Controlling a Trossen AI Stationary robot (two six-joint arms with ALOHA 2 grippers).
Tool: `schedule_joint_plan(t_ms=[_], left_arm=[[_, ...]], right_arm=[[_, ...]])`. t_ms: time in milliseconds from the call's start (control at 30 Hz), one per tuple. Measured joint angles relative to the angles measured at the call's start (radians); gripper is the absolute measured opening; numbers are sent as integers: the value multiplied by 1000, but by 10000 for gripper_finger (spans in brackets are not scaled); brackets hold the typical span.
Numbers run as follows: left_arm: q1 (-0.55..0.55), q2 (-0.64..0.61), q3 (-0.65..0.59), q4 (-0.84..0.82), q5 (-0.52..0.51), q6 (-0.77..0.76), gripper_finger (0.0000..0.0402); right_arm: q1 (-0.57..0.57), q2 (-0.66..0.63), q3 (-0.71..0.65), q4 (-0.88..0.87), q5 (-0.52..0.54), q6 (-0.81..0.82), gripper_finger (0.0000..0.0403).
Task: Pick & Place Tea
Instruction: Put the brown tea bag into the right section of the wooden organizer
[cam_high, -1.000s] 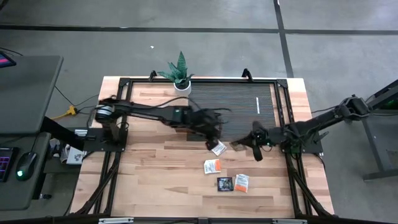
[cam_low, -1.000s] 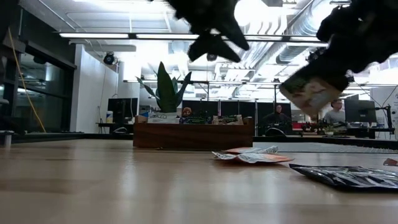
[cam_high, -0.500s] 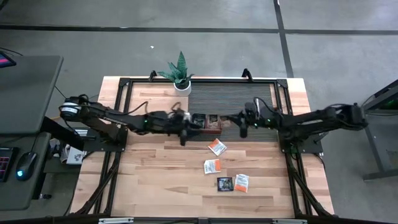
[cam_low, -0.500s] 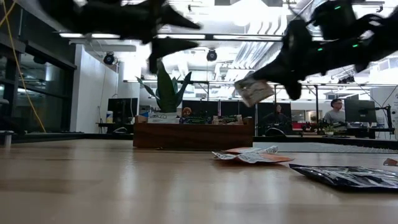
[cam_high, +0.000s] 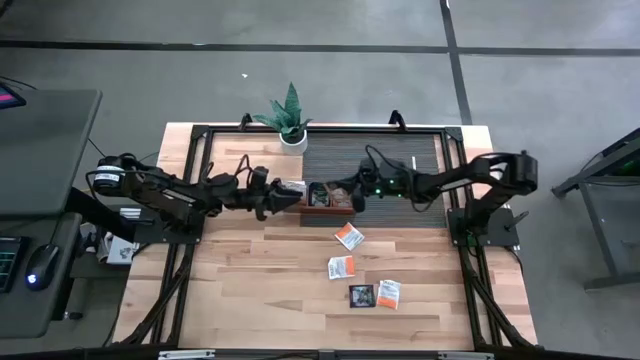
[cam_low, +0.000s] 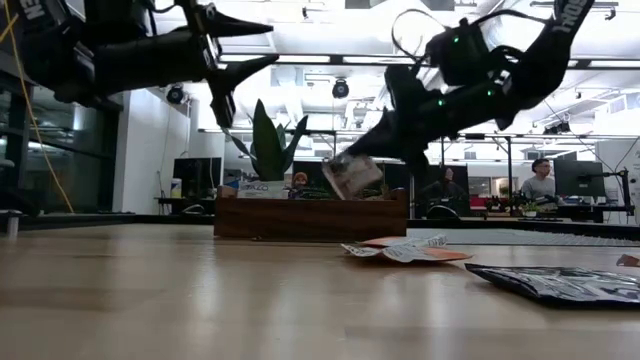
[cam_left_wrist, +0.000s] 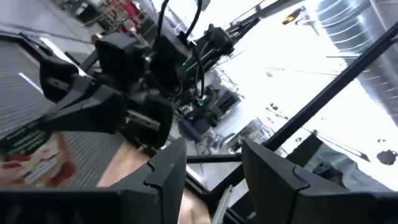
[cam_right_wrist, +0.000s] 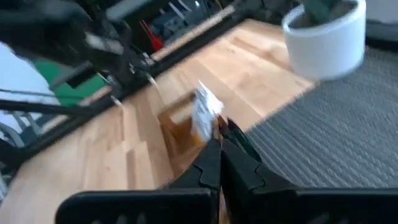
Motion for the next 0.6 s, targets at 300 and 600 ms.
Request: schedule_joint_plan(t_ms=[300, 600], left_arm=[[-2, 1, 0, 1, 57, -8, 153], [-2, 1, 0, 28, 99, -4, 153]], right_arm=[[-1, 24, -4, -40, 52, 29, 0], [0, 23, -4, -97, 87, 53, 0]])
